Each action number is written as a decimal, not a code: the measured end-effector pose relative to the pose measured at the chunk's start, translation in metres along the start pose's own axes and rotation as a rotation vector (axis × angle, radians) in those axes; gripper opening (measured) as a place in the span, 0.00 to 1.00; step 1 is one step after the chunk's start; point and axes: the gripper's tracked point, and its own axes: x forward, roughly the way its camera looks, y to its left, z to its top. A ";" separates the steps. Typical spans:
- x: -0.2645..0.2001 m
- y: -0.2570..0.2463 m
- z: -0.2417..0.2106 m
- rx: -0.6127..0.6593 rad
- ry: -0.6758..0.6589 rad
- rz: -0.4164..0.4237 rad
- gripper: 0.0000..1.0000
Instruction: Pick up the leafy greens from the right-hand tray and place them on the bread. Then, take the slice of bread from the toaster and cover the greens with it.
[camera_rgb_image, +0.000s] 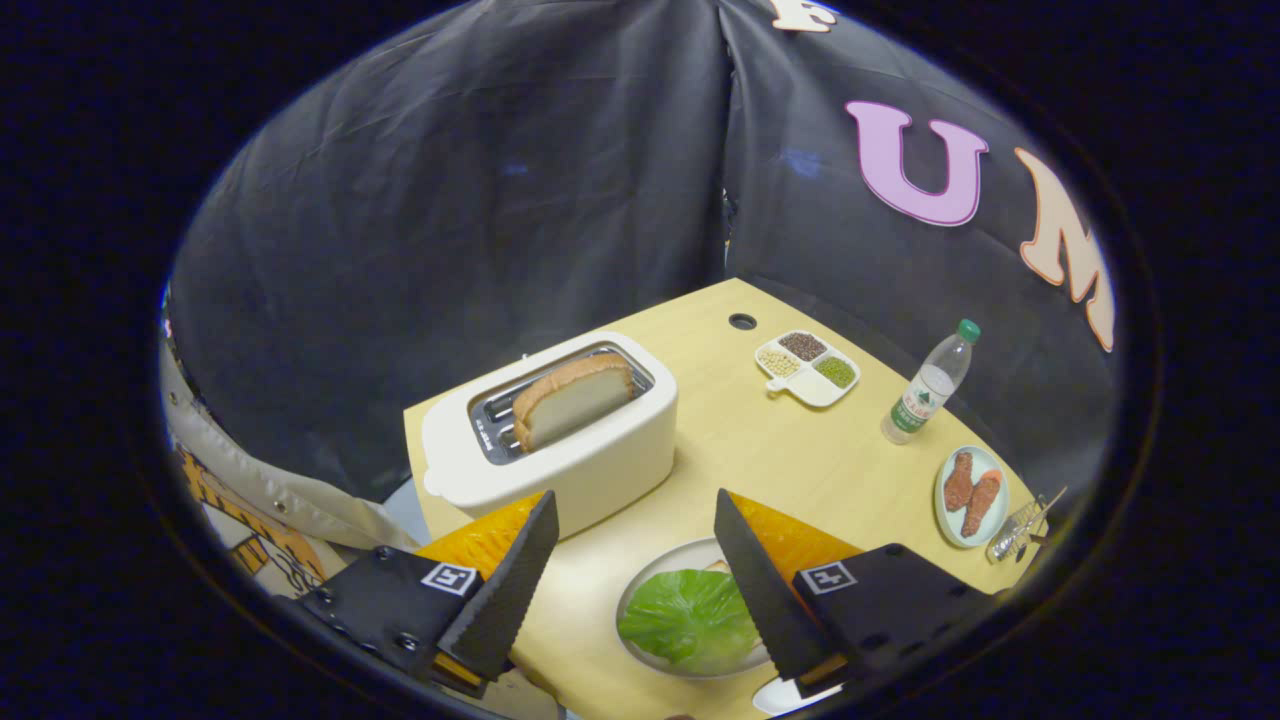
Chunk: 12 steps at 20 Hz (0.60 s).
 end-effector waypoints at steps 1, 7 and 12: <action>0.001 0.002 0.003 0.013 0.000 0.007 1.00; 0.019 0.022 0.028 0.090 -0.026 0.060 1.00; 0.031 0.042 0.045 0.116 -0.033 0.085 0.98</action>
